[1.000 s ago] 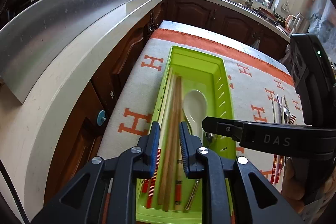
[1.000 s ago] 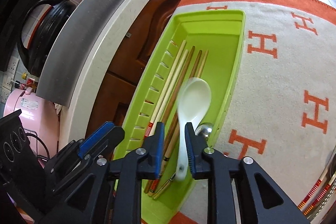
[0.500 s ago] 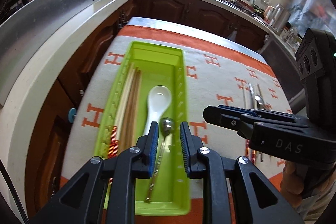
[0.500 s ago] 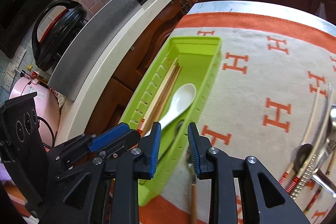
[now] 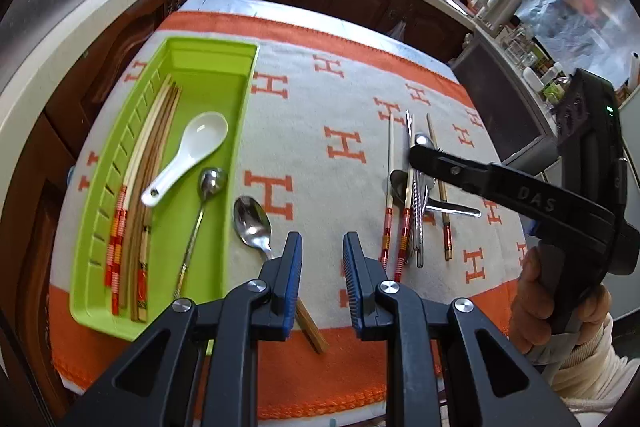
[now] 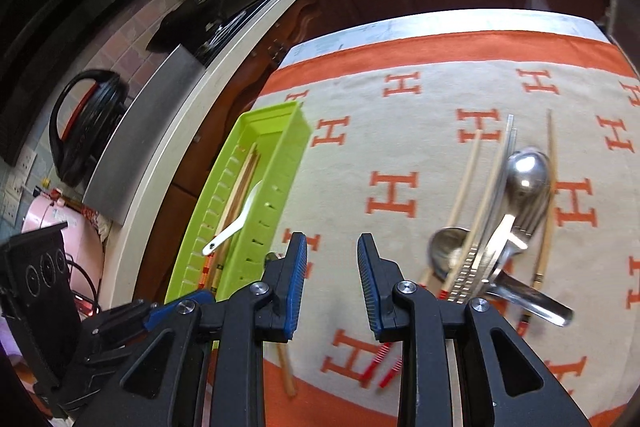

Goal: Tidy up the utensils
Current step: 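Reach the left tool to a wooden-handled spoon while the right tool reaches the utensil pile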

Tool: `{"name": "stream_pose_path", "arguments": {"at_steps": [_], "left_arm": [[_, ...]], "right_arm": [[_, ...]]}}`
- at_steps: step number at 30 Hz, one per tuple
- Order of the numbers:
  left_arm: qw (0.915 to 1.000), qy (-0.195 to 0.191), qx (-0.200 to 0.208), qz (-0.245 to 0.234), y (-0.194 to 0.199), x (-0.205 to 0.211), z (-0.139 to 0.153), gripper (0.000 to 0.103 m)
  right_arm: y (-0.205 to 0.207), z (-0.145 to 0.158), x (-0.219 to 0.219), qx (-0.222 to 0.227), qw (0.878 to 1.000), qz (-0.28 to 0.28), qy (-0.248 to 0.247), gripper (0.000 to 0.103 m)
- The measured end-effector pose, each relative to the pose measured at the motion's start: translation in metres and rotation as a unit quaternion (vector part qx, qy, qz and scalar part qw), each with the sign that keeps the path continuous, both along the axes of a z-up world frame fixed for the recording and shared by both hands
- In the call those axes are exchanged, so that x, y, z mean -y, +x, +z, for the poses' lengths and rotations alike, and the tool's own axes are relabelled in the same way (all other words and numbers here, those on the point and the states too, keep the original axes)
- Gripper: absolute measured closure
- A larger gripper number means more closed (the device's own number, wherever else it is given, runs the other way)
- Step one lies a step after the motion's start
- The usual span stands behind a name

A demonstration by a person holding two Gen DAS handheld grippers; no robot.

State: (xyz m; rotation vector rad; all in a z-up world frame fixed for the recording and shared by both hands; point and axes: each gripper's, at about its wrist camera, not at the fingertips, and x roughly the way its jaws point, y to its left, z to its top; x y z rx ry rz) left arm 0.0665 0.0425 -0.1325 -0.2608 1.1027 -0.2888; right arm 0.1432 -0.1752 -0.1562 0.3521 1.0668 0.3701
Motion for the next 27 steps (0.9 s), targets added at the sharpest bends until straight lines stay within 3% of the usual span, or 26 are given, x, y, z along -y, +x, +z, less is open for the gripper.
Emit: {"name": "stream_pose_path", "arguments": {"at_steps": [11, 18, 22, 27], "left_arm": [[0.9932, 0.019, -0.087, 0.074, 0.004, 0.017, -0.048, 0.084], [0.9883, 0.079, -0.086, 0.098, 0.009, 0.031, -0.059, 0.083], [0.9860, 0.088, -0.106, 0.094, 0.013, 0.035, -0.071, 0.078], [0.9880, 0.091, -0.079, 0.096, 0.017, 0.037, -0.071, 0.076]], "right_arm": [[-0.024, -0.006, 0.052, 0.005, 0.999, -0.026, 0.019, 0.076], [-0.032, -0.016, 0.083, 0.000, 0.999, -0.042, 0.027, 0.077], [-0.030, -0.023, 0.094, -0.006, 0.998, -0.051, 0.031, 0.077], [-0.020, -0.032, 0.099, -0.015, 0.997, -0.063, 0.039, 0.077]]}}
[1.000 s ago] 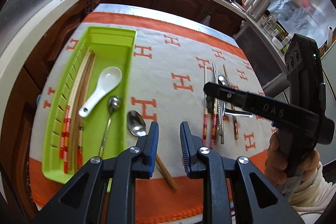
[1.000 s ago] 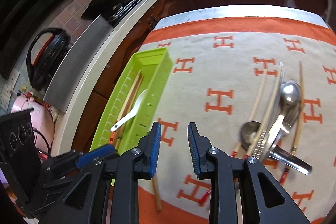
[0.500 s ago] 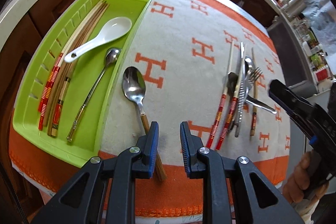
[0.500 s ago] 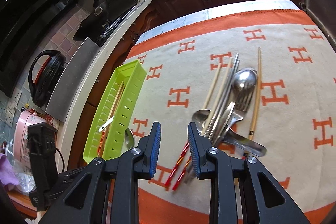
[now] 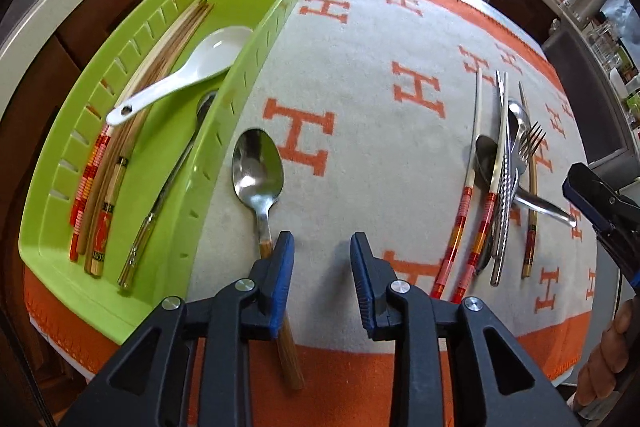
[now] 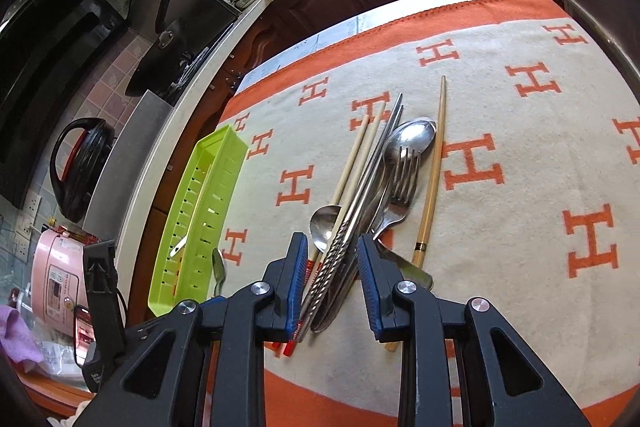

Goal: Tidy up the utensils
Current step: 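Reach the left tool to a wooden-handled spoon while the right tool reaches the utensil pile, then grasp the wooden-handled spoon with the left tool while the right tool grasps a steel spoon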

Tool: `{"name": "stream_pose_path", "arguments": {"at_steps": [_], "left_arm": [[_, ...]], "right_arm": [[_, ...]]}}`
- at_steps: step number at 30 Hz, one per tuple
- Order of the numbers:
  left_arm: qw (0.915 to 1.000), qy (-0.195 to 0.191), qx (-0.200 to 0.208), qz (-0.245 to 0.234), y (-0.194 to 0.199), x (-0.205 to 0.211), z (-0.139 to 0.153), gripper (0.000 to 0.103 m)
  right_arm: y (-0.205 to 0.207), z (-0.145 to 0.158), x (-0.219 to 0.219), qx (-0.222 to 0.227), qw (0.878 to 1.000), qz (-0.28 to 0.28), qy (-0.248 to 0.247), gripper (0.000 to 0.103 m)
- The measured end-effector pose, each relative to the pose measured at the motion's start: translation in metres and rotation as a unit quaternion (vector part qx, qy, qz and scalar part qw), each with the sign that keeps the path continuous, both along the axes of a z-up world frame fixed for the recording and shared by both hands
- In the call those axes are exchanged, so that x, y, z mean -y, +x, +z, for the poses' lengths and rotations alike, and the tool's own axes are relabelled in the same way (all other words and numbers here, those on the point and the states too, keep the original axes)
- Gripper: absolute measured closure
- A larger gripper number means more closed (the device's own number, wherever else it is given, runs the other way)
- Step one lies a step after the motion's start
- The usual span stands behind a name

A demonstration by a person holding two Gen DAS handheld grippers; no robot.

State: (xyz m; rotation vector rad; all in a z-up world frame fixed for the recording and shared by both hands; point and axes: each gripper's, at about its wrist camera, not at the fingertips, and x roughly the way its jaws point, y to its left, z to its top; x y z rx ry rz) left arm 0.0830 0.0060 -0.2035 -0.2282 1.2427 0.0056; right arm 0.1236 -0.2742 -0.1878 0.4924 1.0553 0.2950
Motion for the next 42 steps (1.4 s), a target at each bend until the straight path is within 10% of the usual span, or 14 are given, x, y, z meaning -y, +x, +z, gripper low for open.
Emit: {"name": "stream_pose_path", "arguments": {"at_steps": [12, 24, 42], "left_arm": [[0.9961, -0.060, 0.041, -0.051, 0.009, 0.008, -0.006, 0.102], [0.9929, -0.095, 0.045, -0.056, 0.004, 0.001, 0.002, 0.103], [0.9981, -0.059, 0.017, -0.005, -0.014, -0.033, 0.011, 0.086]], "right_arm": [[0.050, -0.025, 0.008, -0.040, 0.998, -0.044, 0.022, 0.086], [0.071, -0.061, 0.011, -0.098, 0.992, -0.064, 0.052, 0.086], [0.066, -0.054, -0.009, -0.045, 0.997, -0.066, 0.000, 0.101]]}}
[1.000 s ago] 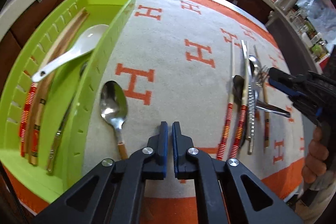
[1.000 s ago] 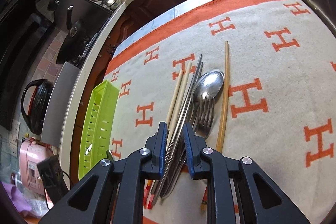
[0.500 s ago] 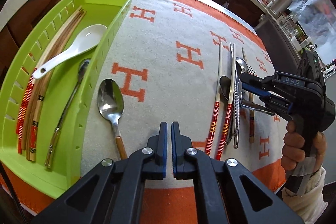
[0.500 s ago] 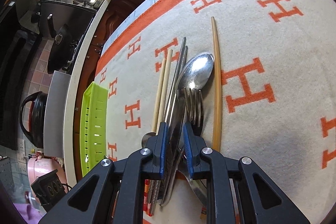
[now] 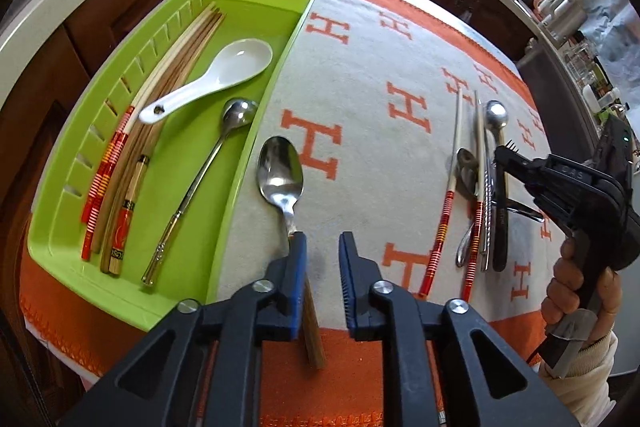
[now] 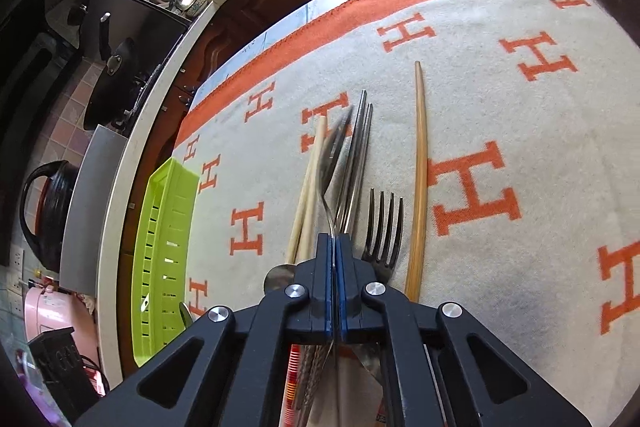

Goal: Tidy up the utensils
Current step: 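Grasp the wooden-handled spoon with the left tool while the right tool grasps a steel spoon, then carry both spoons into the green tray and open both tools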

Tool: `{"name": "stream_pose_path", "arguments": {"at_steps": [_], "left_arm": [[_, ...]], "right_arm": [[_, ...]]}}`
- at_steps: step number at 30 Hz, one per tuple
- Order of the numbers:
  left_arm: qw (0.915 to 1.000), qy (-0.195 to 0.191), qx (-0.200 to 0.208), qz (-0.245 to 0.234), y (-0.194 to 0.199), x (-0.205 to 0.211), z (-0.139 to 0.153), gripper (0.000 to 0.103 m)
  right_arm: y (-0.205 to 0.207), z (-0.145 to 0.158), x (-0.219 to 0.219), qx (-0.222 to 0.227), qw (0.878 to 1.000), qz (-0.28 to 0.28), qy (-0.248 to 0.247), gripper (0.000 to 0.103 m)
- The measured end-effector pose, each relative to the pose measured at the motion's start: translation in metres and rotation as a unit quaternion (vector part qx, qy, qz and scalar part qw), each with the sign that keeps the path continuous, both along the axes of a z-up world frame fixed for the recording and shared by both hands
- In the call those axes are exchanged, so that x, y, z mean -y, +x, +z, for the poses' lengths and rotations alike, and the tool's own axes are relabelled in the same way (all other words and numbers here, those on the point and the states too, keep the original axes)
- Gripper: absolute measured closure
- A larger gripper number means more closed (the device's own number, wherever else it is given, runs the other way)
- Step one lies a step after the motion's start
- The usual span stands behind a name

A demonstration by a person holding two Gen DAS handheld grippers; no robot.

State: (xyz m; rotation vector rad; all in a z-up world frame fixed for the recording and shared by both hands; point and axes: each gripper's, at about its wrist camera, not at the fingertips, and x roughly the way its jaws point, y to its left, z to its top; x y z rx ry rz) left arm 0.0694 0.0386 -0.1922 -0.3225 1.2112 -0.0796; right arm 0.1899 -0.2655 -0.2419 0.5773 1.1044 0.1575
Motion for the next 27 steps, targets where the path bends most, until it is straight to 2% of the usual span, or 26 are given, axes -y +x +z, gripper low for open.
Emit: {"name": "stream_pose_path", "arguments": {"at_steps": [4, 10, 15, 21, 23, 27], "left_arm": [[0.9998, 0.020, -0.002, 0.002, 0.001, 0.004, -0.002, 0.083], [0.9969, 0.077, -0.011, -0.013, 0.006, 0.020, -0.006, 0.082], [0.9919, 0.124, -0.018, -0.023, 0.009, 0.030, -0.010, 0.082], [0.9845, 0.172, -0.003, -0.034, 0.012, 0.041, -0.012, 0.083], [0.9850, 0.166, 0.006, -0.045, 0.012, 0.044, -0.012, 0.094], [0.9884, 0.139, 0.033, -0.050, 0.007, 0.044, -0.011, 0.099]], "right_arm": [[-0.009, 0.008, 0.006, 0.013, 1.000, 0.003, 0.003, 0.101], [-0.017, 0.025, 0.014, 0.032, 0.999, 0.006, 0.008, 0.101], [-0.024, 0.037, 0.014, 0.047, 0.999, 0.014, 0.006, 0.101], [-0.032, 0.048, 0.011, 0.055, 0.998, 0.025, 0.015, 0.101], [-0.034, 0.050, 0.011, 0.056, 0.998, 0.029, 0.017, 0.101], [-0.040, 0.054, 0.010, 0.058, 0.998, 0.036, 0.018, 0.101]]}}
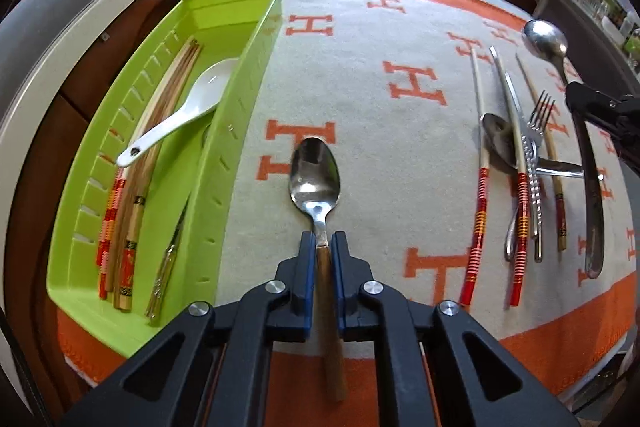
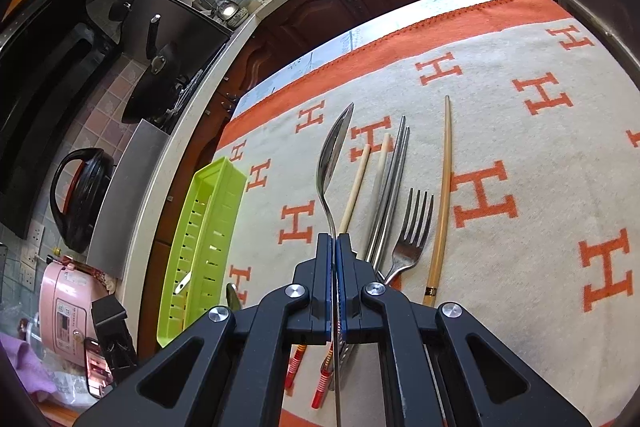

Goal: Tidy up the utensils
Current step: 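Carry both spoons into the green tray and open both tools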

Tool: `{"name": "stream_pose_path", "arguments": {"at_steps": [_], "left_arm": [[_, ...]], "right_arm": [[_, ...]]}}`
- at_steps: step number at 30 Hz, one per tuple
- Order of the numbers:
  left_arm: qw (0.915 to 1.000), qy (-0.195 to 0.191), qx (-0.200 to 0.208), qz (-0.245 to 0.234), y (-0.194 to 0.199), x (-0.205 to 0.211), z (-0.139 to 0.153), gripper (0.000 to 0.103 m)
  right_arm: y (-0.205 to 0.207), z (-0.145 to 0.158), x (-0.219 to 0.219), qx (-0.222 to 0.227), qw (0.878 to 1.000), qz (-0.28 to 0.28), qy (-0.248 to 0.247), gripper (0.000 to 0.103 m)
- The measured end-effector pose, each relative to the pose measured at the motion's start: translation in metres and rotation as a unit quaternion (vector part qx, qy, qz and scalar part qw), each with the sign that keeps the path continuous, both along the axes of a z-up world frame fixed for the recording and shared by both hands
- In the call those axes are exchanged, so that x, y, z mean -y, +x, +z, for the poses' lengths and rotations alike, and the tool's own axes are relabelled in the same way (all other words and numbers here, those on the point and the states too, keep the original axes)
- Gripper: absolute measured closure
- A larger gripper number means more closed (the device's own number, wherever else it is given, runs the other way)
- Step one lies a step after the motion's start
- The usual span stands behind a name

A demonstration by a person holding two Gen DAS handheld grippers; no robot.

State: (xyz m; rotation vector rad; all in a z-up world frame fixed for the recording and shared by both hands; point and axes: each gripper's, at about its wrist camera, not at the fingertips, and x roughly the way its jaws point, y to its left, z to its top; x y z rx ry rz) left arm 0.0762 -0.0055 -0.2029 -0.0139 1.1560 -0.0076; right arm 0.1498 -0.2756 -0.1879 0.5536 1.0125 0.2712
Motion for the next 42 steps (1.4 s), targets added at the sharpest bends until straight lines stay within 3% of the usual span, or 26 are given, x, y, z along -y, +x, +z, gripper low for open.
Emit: {"name": "stream_pose_path", "arguments": {"at_steps": [5, 15, 22, 26, 31, 36, 42], "left_arm": [[0.9983, -0.051, 0.026, 0.002, -0.004, -0.008, 0.002, 0.099], [0.9930, -0.086, 0.080, -0.009, -0.021, -0.022, 0.047, 0.099], [0.9882, -0.079, 0.131, -0.006, -0.027, -0.052, 0.105, 0.099], [0.9869, -0.049, 0.153, 0.011, -0.016, -0.084, 0.120, 0.099], [0.9885, -0.038, 0.143, 0.031, 0.005, -0.117, 0.103, 0.099], [0.9928, -0.051, 0.101, 0.038, 0.028, -0.138, 0.066, 0.099], [0.9942, -0.079, 0.073, 0.002, 0.033, -0.137, 0.039, 0.099]], "right_arm": [[-0.007, 0.006, -0.010, 0.003, 1.000, 0.016, 0.002, 0.101], [-0.025, 0.024, -0.041, 0.006, 0.998, 0.056, 0.003, 0.101], [-0.026, 0.044, -0.091, 0.005, 0.995, 0.104, 0.005, 0.101], [-0.017, 0.054, -0.131, -0.003, 0.992, 0.126, 0.011, 0.101], [0.012, 0.054, -0.186, -0.027, 0.991, 0.131, 0.027, 0.101], [0.043, 0.041, -0.233, -0.052, 0.989, 0.136, 0.015, 0.101], [0.071, 0.013, -0.266, -0.088, 0.989, 0.119, -0.002, 0.101]]}}
